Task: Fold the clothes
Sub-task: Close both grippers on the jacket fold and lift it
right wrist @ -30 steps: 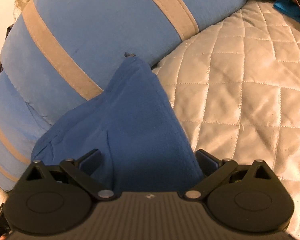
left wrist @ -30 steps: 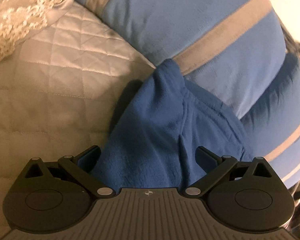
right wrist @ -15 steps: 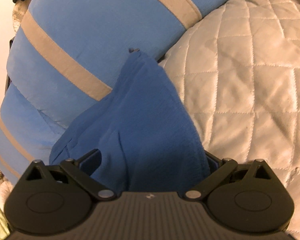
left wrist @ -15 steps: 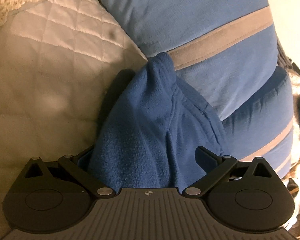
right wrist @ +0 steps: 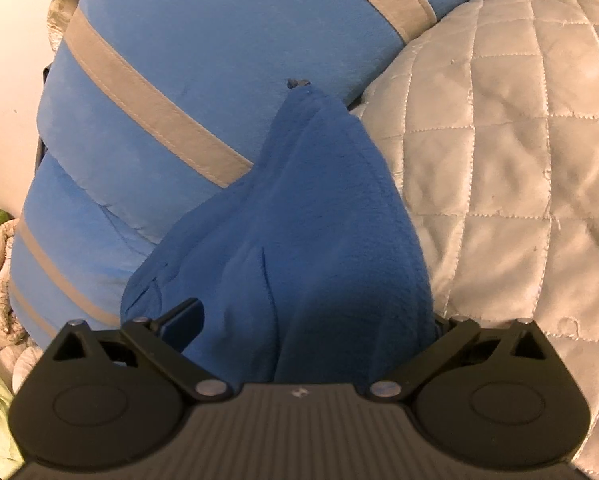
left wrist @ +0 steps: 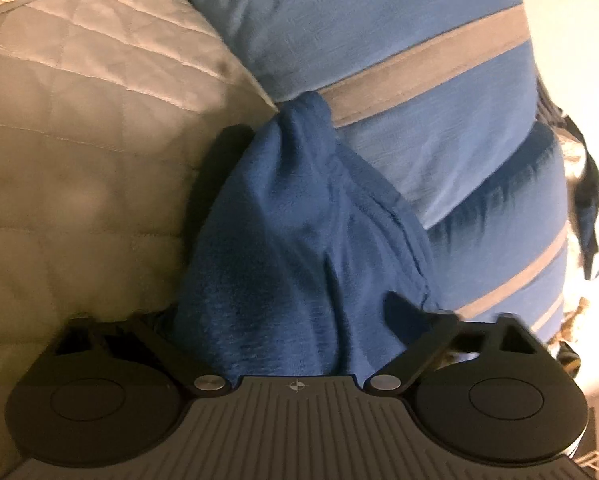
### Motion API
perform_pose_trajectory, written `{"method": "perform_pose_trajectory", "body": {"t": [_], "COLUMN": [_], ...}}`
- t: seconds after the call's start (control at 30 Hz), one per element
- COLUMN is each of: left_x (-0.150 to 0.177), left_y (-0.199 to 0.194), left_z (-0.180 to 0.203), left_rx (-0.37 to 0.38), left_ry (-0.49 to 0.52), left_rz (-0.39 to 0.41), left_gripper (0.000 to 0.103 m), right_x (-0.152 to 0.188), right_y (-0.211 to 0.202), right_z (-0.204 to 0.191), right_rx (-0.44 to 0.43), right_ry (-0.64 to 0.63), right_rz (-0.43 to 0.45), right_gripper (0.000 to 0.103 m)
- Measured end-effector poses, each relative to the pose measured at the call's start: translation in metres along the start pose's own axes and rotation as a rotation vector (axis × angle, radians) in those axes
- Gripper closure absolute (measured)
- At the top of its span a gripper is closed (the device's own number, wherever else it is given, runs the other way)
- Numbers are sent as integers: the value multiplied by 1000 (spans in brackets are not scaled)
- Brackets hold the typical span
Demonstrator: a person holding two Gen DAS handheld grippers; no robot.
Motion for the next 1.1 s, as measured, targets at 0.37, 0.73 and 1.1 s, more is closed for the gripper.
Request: {"method": "perform_pose_trajectory", "body": {"t": [0.37,0.73,1.1], "left_x": [8,19,5], "left_y": [-9,-48,-109], "left_z": [17,72,115], "left_rx": [-26,-16,-65], "left_ry": [-20,122,289], "left_rz": [31,152,257], "left_gripper": [71,75,77], "right_x": [6,-1,-3], "right_y": [-7,-47,-90], "right_z": [-11,-62,-117], "right_rx": [63,23,-46], "right_ry": [22,-89,-192], "right_rz": [39,168,262], "right_gripper": [76,80,81]}}
Point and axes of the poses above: each gripper's, at about its wrist camera, not at the fingertips, and y roughly the way its jaws point, z to its right, x to its underside, the point moved 3 cm from there along y, roughly the way its jaws point, and after that the axes turned 7 degrees about -y, right-handed, at the moved point
